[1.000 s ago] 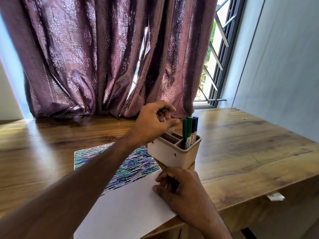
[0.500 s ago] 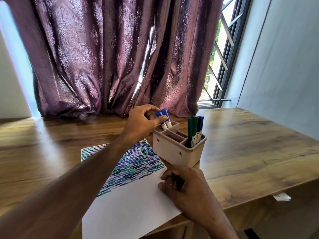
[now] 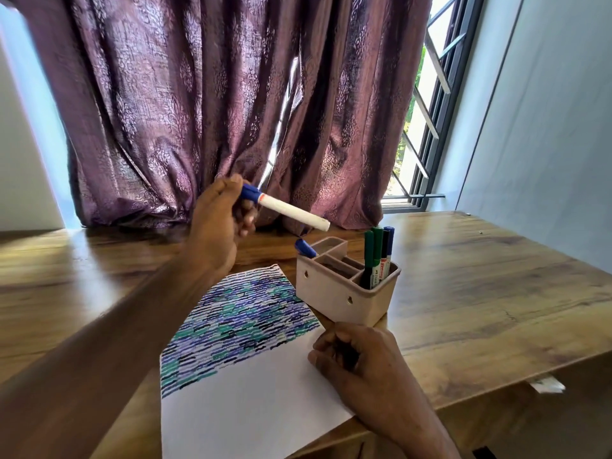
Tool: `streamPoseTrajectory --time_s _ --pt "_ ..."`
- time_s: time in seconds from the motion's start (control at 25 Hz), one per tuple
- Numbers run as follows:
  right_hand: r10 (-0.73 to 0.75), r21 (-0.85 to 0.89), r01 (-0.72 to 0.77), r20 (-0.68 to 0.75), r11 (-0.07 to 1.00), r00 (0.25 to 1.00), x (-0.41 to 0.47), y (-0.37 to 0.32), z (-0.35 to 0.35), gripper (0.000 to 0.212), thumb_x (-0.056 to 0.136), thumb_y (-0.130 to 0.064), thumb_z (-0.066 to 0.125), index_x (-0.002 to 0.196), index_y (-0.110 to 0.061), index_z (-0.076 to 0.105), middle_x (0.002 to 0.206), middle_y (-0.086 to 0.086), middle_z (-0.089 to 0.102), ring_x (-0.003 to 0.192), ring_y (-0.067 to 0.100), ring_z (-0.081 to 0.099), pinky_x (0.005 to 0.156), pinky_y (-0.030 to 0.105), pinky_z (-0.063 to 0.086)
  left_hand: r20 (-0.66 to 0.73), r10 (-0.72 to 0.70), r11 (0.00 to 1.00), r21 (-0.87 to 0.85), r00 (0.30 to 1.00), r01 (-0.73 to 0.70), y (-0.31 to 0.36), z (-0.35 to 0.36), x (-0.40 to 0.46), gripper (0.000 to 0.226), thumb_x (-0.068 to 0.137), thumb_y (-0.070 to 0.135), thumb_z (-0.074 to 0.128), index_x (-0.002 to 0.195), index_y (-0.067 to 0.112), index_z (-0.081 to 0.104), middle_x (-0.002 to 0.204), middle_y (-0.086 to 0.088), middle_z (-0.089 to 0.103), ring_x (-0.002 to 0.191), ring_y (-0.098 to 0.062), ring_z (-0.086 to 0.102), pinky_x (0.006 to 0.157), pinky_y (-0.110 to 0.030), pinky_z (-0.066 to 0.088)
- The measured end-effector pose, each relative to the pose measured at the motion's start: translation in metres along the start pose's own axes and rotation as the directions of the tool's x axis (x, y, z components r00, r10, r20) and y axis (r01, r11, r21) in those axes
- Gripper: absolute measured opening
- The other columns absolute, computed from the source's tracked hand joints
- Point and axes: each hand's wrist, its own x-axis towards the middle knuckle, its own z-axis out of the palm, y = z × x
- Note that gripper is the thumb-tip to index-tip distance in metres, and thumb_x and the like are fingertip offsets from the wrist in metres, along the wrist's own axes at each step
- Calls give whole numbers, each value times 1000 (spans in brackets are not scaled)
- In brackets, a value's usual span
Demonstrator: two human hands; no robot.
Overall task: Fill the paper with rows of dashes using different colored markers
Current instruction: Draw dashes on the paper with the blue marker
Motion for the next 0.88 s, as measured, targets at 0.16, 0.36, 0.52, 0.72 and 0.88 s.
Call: streamPoseTrajectory --time_s 0.16,0.36,0.52,0.72,0.88 --pt "0 44 0 -2 999 1000 -1 -7 -2 31 82 -51 65 112 -41 60 84 -20 64 75 3 61 60 10 48 304 -260 965 112 916 237 -21 -30 -45 9 88 23 63 85 15 67 65 -6 58 52 -12 46 50 -25 33" --pt "-64 230 75 -53 970 997 -2 -5 -3 42 81 -60 51 121 -49 50 89 -17 69 80 6 65 63 16 53 627 -332 913 401 705 73 -31 -31 -72 17 85 2 71 98 3 61 83 -5 66 66 -9 57 58 -20 45" --pt "13 447 52 -141 893 990 -3 1 -7 37 77 -49 61 108 -29 66 85 -2 74 65 10 65 58 19 53 658 -340 866 497 672 -48 -24 -27 -81 22 83 -9 70 100 0 61 96 -7 71 84 -14 67 74 -26 55" --pt "11 448 58 -149 892 989 -2 8 -14 28 73 -37 69 92 -17 72 75 2 73 63 16 66 59 21 53 691 -305 800 559 656 -217 -29 -17 -92 26 79 9 80 102 15 68 100 3 69 93 -15 66 76 -24 55" --pt "-30 426 111 -191 898 981 -4 11 -13 18 74 -29 75 86 -16 74 78 1 74 66 20 69 56 24 56 709 -215 752 559 671 -350 -38 -9 -97 23 78 19 81 99 19 71 94 9 69 94 -17 64 80 -30 56"
